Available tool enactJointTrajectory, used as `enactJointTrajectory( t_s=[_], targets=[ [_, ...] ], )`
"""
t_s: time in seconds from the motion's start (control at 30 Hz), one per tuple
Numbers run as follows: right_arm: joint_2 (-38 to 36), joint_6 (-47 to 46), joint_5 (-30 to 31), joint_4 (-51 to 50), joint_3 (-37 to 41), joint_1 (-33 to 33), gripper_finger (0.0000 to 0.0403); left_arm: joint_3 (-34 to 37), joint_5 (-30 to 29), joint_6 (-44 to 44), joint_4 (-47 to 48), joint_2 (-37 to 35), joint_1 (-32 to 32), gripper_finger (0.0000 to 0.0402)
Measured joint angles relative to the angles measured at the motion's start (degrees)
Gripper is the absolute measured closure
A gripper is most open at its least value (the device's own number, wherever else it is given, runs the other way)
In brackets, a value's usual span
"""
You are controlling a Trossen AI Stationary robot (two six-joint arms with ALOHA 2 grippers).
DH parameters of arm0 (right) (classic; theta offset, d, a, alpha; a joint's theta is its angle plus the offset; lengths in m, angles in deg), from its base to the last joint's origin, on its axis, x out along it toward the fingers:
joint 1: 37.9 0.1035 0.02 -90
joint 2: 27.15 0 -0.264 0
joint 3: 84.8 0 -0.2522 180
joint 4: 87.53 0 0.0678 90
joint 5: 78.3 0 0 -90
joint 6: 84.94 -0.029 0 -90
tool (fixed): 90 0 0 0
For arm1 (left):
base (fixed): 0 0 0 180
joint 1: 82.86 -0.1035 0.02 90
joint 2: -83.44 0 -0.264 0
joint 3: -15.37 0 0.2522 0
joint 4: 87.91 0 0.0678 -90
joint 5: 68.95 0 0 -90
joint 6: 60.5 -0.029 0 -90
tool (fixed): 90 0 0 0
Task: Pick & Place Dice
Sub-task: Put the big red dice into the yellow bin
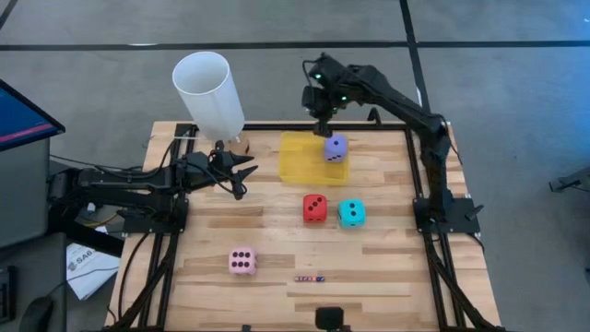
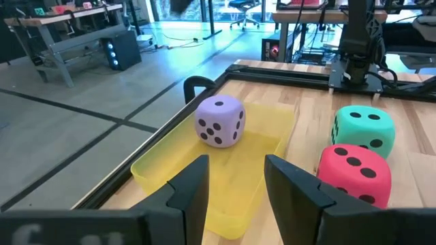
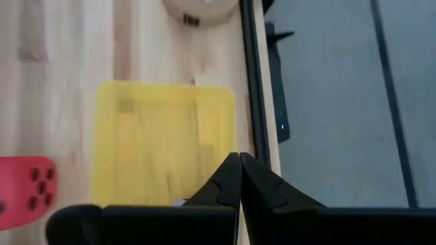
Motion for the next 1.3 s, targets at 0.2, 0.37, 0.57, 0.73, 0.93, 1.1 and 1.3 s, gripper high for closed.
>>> enactJointTrajectory(
  t_s=[0.2,0.37,0.57,0.73,0.93,1.1,1.3],
  targets=[
    [-5.7,-0.9,-0.2,-0.1,2.8,-0.1,0.0403,0.0,0.0,0.0,0.0,0.0,0.0,0.027],
    [-10.6,-2.3,-2.0,3.3,10.0,-0.1,0.0403,0.0,0.0,0.0,0.0,0.0,0.0,0.027],
    [-17.8,-3.8,-2.4,12.2,25.6,-0.1,0.0403,0.0,0.0,0.0,0.0,0.0,0.0,0.027],
    [-25.0,-6.4,-2.4,21.3,38.9,-0.1,0.0403,0.0,0.0,0.0,0.0,0.0,0.0,0.027],
    [-33.9,-9.8,-2.4,29.0,51.6,0.0,0.0403,0.0,0.0,0.0,0.0,0.0,0.0,0.027],
    [-40.5,-13.0,-2.4,33.3,60.3,0.0,0.0403,0.0,0.0,0.0,0.0,0.0,0.0,0.027],
    [-46.4,-14.0,-2.3,38.2,69.2,2.0,0.0403,0.0,0.0,0.0,0.0,0.0,0.0,0.027]
  ],
)
